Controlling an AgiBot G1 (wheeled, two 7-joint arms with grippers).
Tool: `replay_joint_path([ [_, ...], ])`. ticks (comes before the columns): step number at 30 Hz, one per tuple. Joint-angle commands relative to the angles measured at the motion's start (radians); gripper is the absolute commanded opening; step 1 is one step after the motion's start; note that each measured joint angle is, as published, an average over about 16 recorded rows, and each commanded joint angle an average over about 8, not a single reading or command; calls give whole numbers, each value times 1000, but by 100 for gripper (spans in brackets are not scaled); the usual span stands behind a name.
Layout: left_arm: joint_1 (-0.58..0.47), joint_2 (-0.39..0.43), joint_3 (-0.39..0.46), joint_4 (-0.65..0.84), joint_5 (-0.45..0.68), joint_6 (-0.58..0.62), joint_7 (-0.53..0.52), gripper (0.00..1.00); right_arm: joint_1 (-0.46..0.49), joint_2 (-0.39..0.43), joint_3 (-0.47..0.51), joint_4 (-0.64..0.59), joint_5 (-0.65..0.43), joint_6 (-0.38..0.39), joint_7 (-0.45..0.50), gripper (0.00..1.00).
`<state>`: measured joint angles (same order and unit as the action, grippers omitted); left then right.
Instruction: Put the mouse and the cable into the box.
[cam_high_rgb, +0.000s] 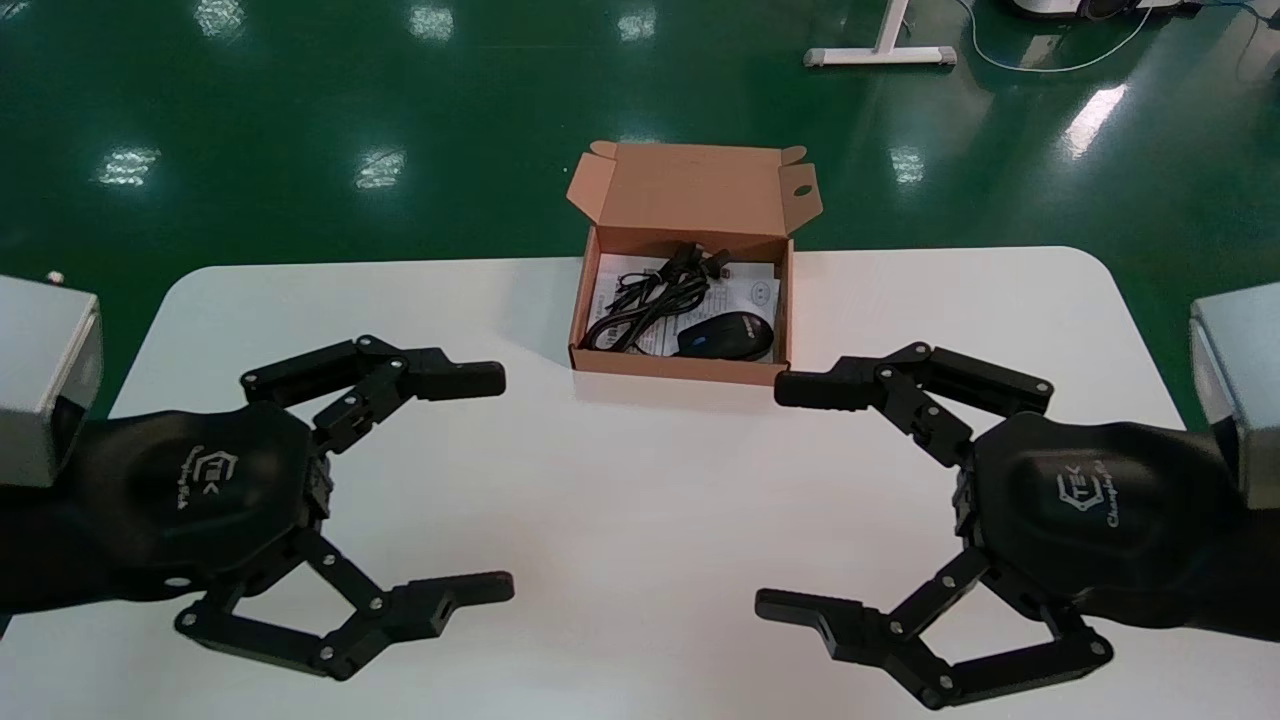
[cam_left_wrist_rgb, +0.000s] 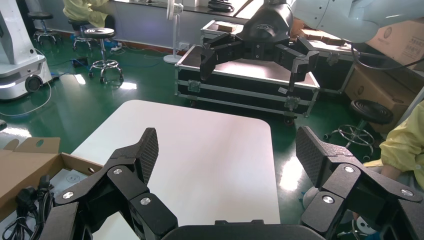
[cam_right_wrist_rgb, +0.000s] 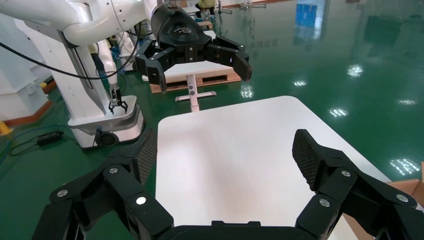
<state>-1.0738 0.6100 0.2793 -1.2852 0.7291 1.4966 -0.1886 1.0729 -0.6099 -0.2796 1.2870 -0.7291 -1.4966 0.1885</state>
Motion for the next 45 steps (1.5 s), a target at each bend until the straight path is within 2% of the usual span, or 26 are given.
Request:
replay_joint_path([
  [1, 0, 0, 0, 0, 0, 0, 0, 100, 1, 0, 0, -1, 0, 0, 0, 100],
  [45, -1, 1, 0, 2, 1, -1, 1, 100, 2, -2, 0, -5, -2, 2, -2, 100],
])
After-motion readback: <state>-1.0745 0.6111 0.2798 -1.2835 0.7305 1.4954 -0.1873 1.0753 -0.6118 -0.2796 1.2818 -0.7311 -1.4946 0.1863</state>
